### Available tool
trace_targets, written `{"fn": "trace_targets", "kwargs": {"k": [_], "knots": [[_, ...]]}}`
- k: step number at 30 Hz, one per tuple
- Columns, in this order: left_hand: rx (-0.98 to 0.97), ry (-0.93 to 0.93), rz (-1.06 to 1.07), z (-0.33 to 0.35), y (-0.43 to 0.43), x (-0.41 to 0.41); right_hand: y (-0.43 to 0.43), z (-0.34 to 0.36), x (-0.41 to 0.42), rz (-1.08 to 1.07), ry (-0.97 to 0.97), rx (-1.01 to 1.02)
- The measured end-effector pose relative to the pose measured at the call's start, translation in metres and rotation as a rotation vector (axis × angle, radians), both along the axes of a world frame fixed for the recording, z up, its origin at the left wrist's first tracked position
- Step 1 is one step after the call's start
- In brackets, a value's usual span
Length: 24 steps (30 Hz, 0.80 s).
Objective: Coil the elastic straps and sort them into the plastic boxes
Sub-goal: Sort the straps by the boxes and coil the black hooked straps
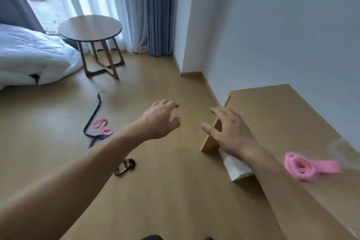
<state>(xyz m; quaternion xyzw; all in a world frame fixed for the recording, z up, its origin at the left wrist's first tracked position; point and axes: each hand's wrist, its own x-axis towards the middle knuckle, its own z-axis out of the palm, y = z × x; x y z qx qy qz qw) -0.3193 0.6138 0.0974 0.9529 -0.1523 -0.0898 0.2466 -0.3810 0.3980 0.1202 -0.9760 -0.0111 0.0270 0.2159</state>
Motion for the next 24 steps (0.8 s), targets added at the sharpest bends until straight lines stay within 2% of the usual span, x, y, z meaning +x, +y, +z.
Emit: {"fn": "trace_targets", "kwargs": {"k": [7,14,20,24], "knots": [[-0.013,0.032,0.311,-0.022,0.103,0.005,0.082,-0.015,0.077,0.353,0.041,0.034],[-0.046,-0.003,0.611,-0.017,0.148,0.014,0.129,-0.025,0.158,0.623,0.077,0.114],[-0.117,0.08,0.765,-0.055,0.179,0.031,0.171,-0.055,0.222,0.755,0.151,0.081],[-0.15,0.165,0.797,-0.104,0.213,0.075,0.216,-0.101,0.269,0.799,0.216,-0.024]]}}
